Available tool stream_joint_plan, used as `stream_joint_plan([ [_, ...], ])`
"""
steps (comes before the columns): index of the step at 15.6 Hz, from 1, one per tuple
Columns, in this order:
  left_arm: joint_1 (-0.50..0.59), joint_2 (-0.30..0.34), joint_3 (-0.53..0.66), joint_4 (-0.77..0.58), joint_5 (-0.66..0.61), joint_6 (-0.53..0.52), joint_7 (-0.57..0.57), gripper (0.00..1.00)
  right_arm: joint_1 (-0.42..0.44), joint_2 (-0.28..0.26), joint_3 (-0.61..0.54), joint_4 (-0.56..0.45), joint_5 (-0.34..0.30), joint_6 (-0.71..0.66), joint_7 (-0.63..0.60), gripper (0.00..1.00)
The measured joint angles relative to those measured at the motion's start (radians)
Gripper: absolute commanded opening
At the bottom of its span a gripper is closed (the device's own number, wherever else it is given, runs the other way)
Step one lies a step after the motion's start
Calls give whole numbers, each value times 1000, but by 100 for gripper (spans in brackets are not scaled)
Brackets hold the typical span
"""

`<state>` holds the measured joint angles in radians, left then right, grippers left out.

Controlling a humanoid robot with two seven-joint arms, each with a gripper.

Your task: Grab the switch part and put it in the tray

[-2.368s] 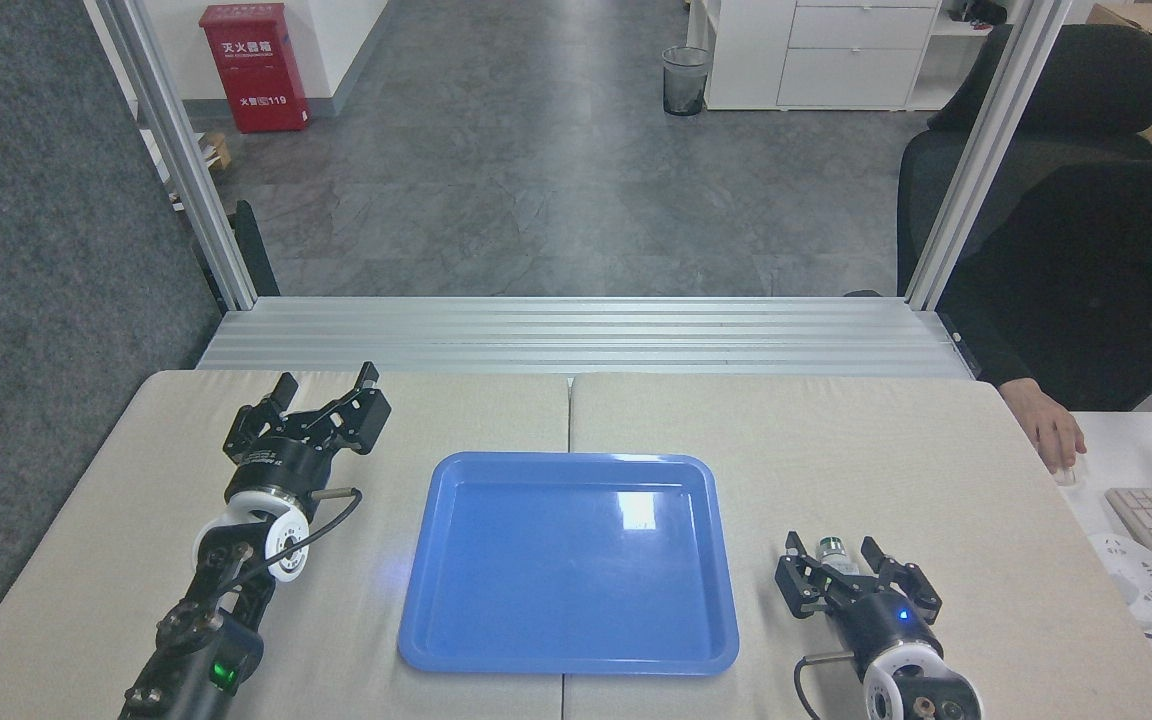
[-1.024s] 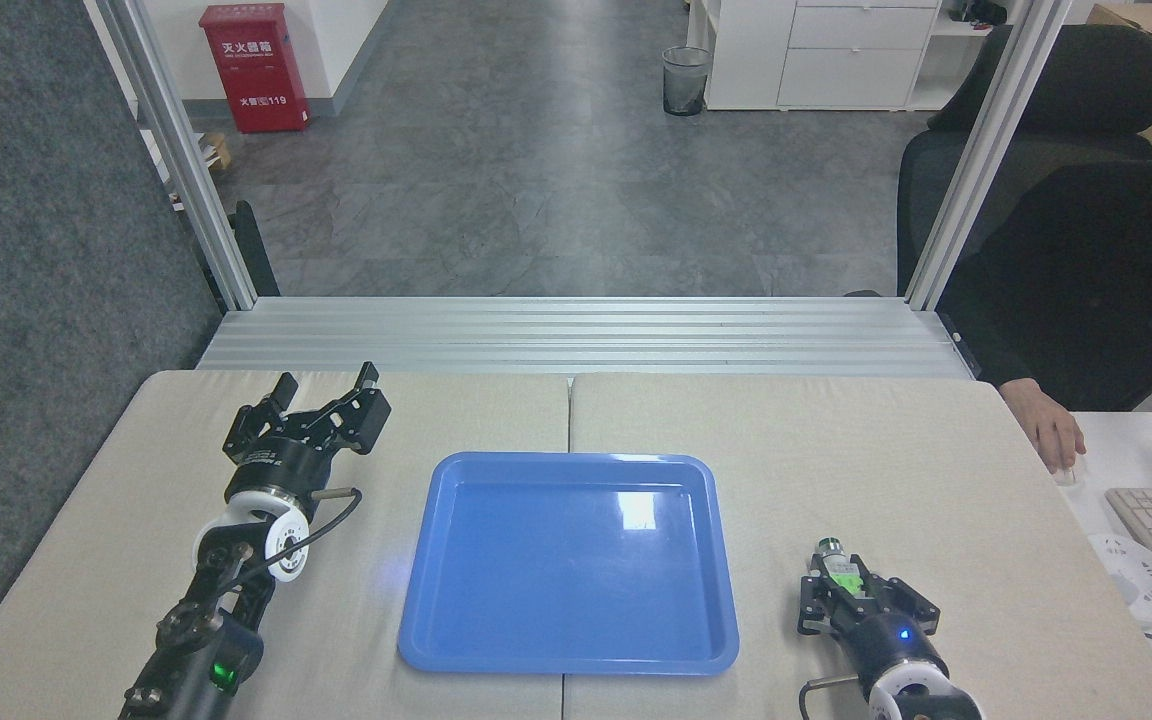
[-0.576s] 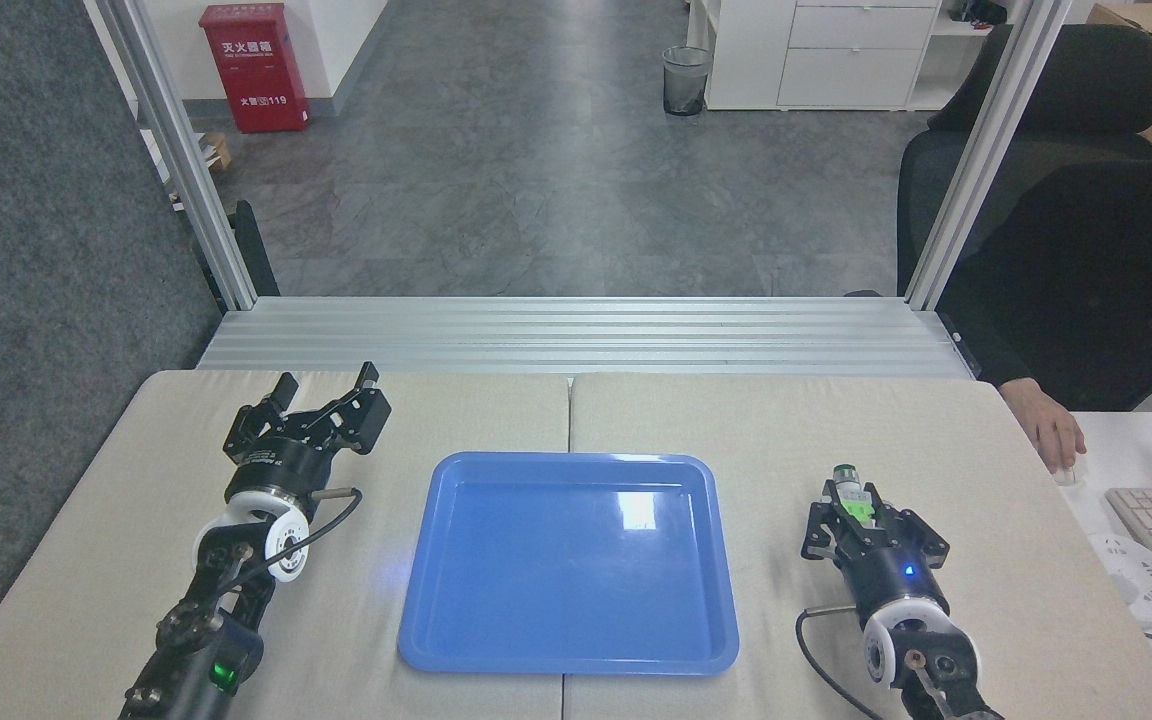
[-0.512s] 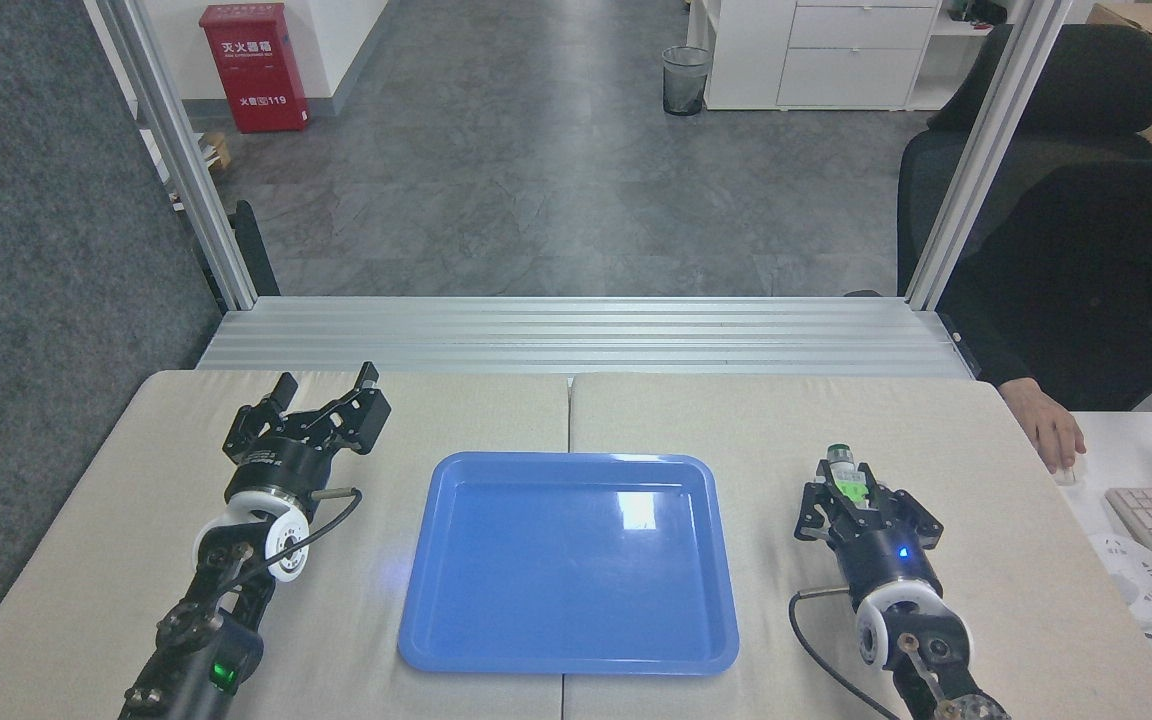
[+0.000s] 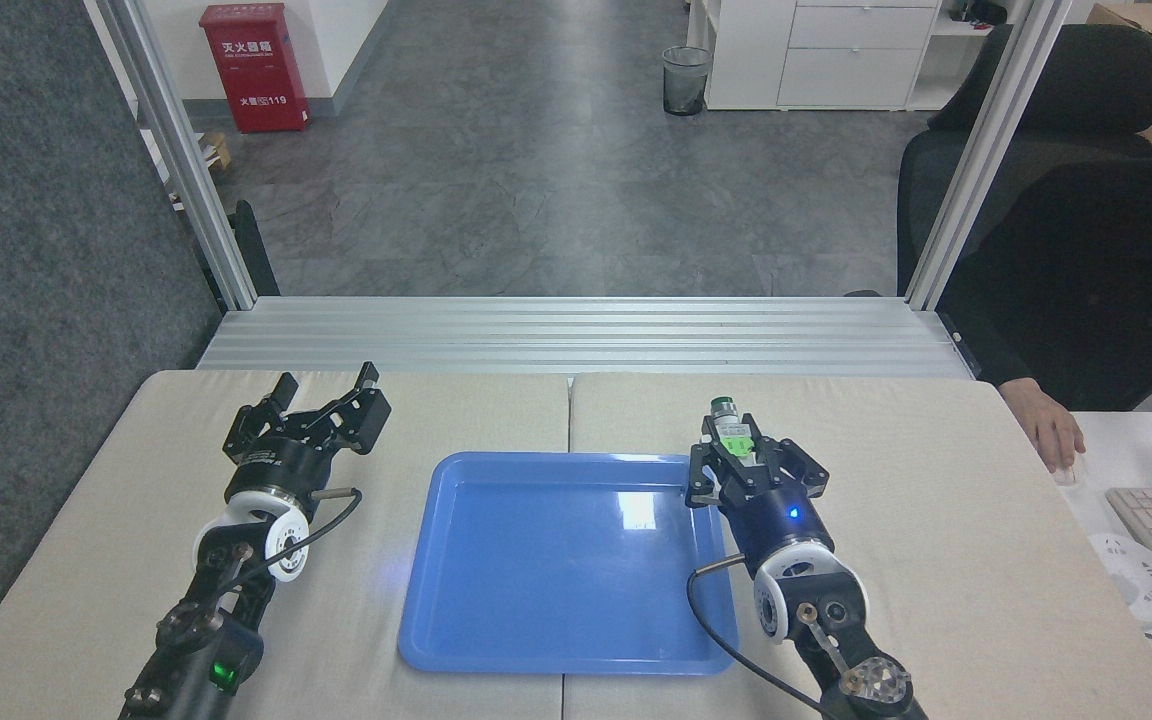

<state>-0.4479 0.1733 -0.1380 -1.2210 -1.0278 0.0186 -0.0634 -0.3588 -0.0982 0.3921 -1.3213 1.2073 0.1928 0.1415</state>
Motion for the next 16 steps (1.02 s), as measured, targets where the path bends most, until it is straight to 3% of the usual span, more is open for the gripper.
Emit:
stream_joint_plan([
  [6,0,0,0,0,0,0,0,100,34,34,147,40,81,-14,29,0],
  [8,0,0,0,0,0,0,0,100,46,50,178,65,107,-15,33,24],
  [10,0,0,0,0,0,0,0,100,55,69,200,88,123,-15,34,99],
  [16,0,0,0,0,0,0,0,100,6,121,165,119,134,-11,11,99],
])
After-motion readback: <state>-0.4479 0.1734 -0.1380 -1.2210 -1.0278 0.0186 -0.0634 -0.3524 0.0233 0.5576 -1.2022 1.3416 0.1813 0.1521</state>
